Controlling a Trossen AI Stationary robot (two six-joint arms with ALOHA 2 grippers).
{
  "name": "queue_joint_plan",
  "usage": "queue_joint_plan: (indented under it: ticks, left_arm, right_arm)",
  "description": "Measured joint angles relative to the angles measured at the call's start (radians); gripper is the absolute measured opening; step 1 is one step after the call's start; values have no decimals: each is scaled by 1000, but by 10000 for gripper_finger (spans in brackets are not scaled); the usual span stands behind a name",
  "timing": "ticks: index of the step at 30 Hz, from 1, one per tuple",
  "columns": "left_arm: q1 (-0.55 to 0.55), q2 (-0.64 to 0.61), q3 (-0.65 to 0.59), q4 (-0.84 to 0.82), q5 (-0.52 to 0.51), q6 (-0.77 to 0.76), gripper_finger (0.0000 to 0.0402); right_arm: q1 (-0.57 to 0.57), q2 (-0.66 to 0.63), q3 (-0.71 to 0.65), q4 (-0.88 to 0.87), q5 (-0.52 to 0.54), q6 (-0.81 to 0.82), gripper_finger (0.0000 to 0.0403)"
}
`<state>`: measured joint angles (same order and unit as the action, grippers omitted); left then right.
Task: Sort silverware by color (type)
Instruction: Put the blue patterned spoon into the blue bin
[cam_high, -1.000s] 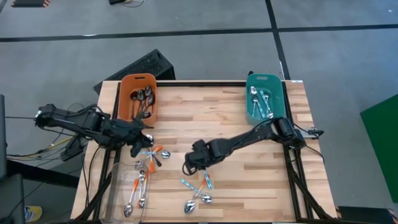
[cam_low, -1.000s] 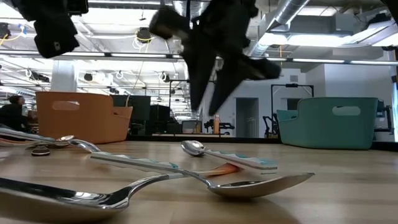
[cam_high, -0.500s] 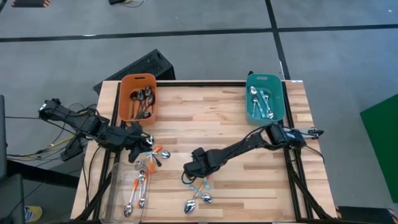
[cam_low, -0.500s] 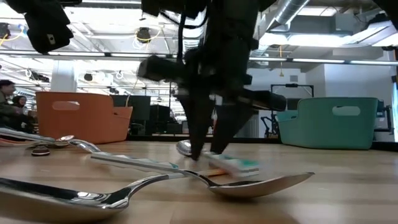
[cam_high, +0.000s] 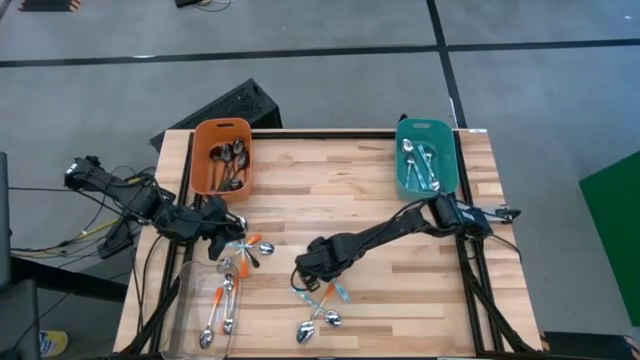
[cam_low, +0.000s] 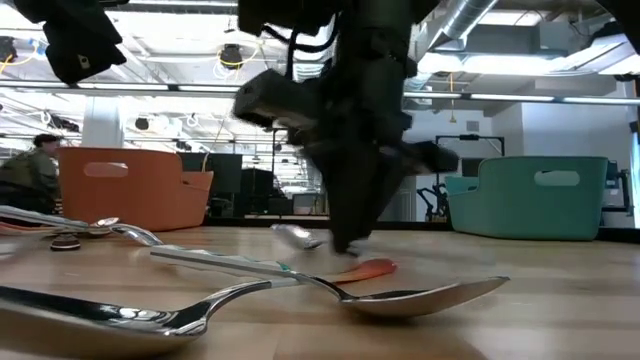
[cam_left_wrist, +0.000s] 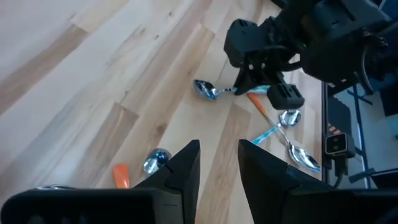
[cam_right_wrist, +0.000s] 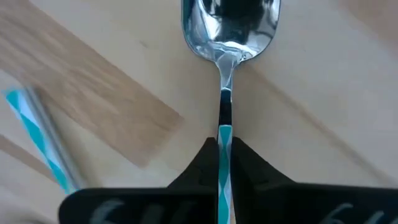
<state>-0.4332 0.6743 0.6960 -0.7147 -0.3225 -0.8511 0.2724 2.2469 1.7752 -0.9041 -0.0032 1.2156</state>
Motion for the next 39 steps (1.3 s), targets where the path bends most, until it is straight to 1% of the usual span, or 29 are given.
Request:
queue_joint_plan:
  ticks: [3, 6, 8, 10, 12, 17, 19, 22, 27, 31, 34, 39]
  left_arm:
    - [0, 0, 0, 2, -7, 12, 96]
    - [0, 0, 0, 2, -21, -3, 96]
    - [0, 0, 0, -3, -60, -59, 96]
    - [1, 6, 0, -23, -121, -144, 96]
    - [7, 21, 0, -43, -146, -172, 96]
    - [41, 90, 0, -56, -103, -156, 96]
    - [61, 126, 1, -54, -83, -160, 96]
    - [106, 183, 1, -53, -27, -165, 96]
    - [175, 240, 1, -53, 77, -164, 96]
    - [204, 246, 1, -57, 121, -156, 96]
    - [219, 245, 1, -61, 126, -153, 96]
    - [281, 244, 1, -63, 105, -93, 96]
  right_arm:
    - [-23, -60, -2, -49, 4, -53, 29]
    - [-55, -128, 3, -123, 64, -110, 35]
    - [-82, -162, 1, -187, 99, -149, 34]
    - [-112, -203, 0, -232, 133, -188, 31]
    - [-146, -254, 2, -266, 172, -229, 30]
    - [-241, -369, 2, -415, 304, -332, 31]
    - [-295, -402, 2, -472, 341, -374, 31]
    - [-387, -456, -15, -546, 388, -446, 31]
    - [-556, -564, -151, -516, 399, -552, 31]
    - [-686, -679, -319, -474, 398, -593, 31]
    - [-775, -763, -464, -391, 394, -620, 33]
    - [-908, -851, -654, -222, 319, -703, 44]
